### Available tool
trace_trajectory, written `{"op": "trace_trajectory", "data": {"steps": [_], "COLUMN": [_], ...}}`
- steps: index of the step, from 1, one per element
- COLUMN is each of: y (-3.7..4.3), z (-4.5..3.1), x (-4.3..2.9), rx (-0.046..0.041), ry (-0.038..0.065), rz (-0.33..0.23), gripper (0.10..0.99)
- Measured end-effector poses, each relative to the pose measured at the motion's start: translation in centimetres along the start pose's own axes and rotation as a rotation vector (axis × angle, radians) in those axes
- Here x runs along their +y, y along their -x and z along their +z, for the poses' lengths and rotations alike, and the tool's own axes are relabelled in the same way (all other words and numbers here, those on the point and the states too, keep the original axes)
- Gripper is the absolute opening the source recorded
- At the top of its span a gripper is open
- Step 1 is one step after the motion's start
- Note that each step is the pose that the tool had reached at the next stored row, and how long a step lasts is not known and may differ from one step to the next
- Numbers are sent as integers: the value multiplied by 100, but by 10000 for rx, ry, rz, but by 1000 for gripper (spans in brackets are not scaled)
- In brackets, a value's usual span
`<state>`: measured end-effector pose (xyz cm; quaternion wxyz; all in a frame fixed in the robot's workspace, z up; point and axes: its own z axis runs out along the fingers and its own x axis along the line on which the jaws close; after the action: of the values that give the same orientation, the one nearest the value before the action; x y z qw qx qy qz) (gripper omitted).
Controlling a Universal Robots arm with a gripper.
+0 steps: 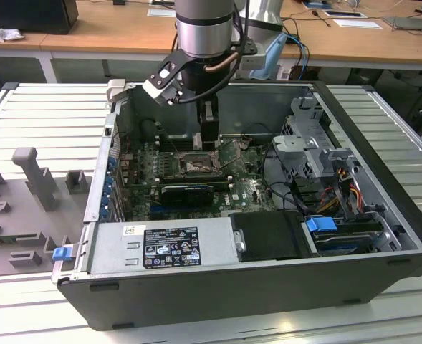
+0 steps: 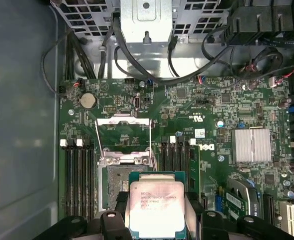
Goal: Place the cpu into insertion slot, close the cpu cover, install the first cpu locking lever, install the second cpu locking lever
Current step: 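Place the cpu into insertion slot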
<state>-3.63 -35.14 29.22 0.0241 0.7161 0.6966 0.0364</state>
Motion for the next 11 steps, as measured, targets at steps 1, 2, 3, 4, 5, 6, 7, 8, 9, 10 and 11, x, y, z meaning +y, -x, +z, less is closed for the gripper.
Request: {"op": "trace_trajectory", "data": {"steps": [1,2,3,4,5,6,7,8,9,10,11], "y": [0,0,0,1,1,0,-2,-5,-9,-16,-28], "z": [6,10,17,28,41,50,61,73,81,94,106], "x": [-1,-1,-2,-3,-3,-4,-6,-7,-8,-9,-10], "rx": [0,0,0,0,0,0,-1,-2,-2,0,1], "ry": [0,0,0,0,0,0,0,-1,-1,0,0], "rz": [1,0,1,1,0,1,1,2,2,1,1], "gripper": [529,529,529,529,529,529,529,529,529,529,529]}}
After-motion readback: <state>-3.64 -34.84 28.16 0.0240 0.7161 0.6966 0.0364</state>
